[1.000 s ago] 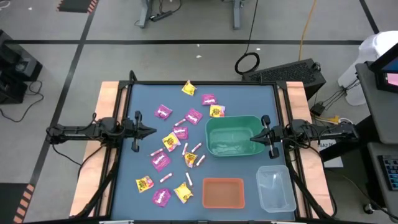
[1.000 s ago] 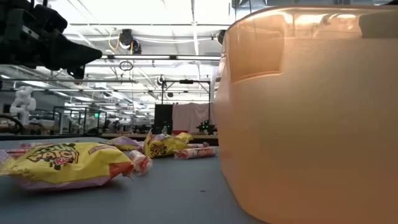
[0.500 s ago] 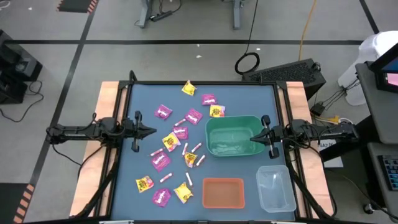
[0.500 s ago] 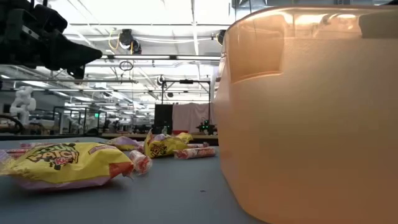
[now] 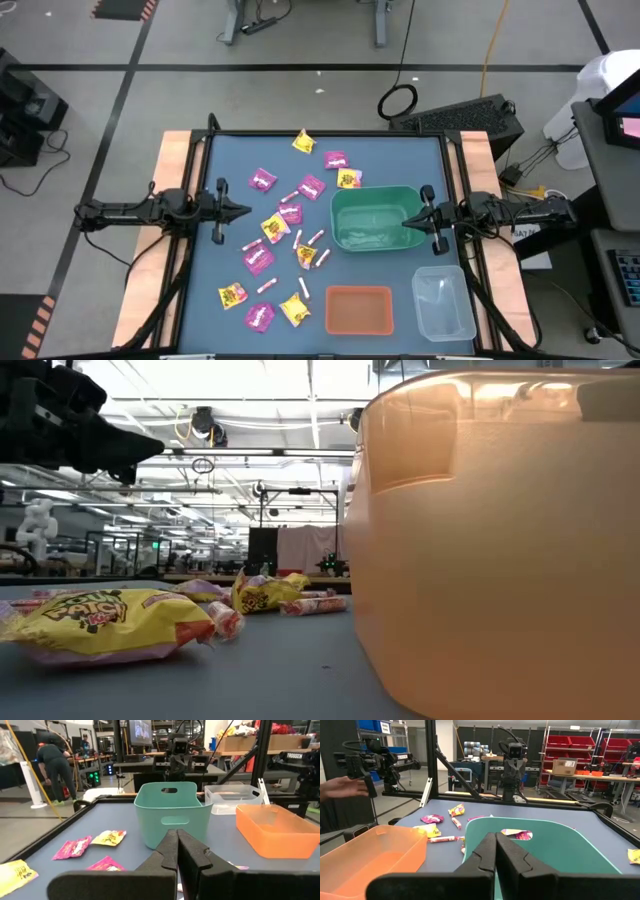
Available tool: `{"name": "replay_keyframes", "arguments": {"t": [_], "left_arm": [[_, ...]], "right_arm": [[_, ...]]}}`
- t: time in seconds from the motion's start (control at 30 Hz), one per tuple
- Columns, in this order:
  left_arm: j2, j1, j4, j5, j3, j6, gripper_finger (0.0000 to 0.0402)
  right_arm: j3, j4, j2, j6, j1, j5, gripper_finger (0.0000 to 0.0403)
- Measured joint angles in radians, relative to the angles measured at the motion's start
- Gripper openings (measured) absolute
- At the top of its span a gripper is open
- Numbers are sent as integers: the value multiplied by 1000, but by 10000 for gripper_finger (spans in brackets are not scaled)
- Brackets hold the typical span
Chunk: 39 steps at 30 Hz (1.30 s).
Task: Sort candy
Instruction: Put the white candy into the orange bin
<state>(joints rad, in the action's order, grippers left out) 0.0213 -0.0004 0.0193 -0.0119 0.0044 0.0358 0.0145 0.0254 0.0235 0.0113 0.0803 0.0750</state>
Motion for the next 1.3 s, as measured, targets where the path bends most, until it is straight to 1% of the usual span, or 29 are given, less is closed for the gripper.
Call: {"name": "replay_keyframes", "arguments": {"t": [1.17,1.3], "left_arm": [[0,0,19,-1,0,-2,2],[0,0,21,-28,6,-24,2]], "right_arm": [[0,0,0,0,0,0,0],[0,0,0,-14,0,0,0]]}}
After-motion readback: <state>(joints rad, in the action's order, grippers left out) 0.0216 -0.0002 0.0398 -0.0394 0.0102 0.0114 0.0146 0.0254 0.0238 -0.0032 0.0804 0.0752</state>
